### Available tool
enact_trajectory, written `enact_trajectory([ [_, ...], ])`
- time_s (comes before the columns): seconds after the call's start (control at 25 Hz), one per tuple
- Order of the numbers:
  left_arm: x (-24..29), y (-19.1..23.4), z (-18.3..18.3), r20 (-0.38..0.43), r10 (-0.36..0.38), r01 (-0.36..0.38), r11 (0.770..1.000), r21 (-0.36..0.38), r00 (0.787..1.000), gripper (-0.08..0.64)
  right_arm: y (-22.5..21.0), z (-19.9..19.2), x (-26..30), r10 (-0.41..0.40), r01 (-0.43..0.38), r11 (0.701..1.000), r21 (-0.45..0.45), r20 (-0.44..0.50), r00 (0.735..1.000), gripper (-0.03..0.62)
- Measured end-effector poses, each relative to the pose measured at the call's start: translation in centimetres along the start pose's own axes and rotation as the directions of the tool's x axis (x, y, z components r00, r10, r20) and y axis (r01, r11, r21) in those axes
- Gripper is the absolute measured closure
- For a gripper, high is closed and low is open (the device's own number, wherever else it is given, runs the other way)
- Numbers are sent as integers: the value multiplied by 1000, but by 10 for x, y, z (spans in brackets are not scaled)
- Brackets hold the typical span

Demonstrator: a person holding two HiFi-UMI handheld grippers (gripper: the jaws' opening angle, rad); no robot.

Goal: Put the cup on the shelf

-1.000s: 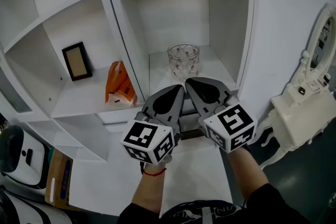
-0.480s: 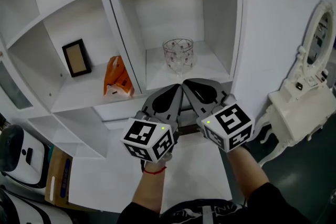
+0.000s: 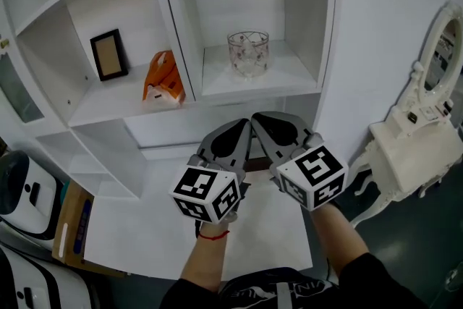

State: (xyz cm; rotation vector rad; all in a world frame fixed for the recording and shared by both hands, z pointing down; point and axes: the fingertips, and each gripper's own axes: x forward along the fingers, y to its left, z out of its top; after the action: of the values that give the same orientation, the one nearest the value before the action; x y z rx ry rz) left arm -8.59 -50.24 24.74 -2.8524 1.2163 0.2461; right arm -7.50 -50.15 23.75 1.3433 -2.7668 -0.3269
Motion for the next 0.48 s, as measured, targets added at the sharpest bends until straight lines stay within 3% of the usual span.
enact_trajectory([
  [0.48, -43, -11, -19, -22, 88, -88, 996, 1, 996, 554, 43, -19, -21, 82, -83, 996, 36, 14, 997, 588],
])
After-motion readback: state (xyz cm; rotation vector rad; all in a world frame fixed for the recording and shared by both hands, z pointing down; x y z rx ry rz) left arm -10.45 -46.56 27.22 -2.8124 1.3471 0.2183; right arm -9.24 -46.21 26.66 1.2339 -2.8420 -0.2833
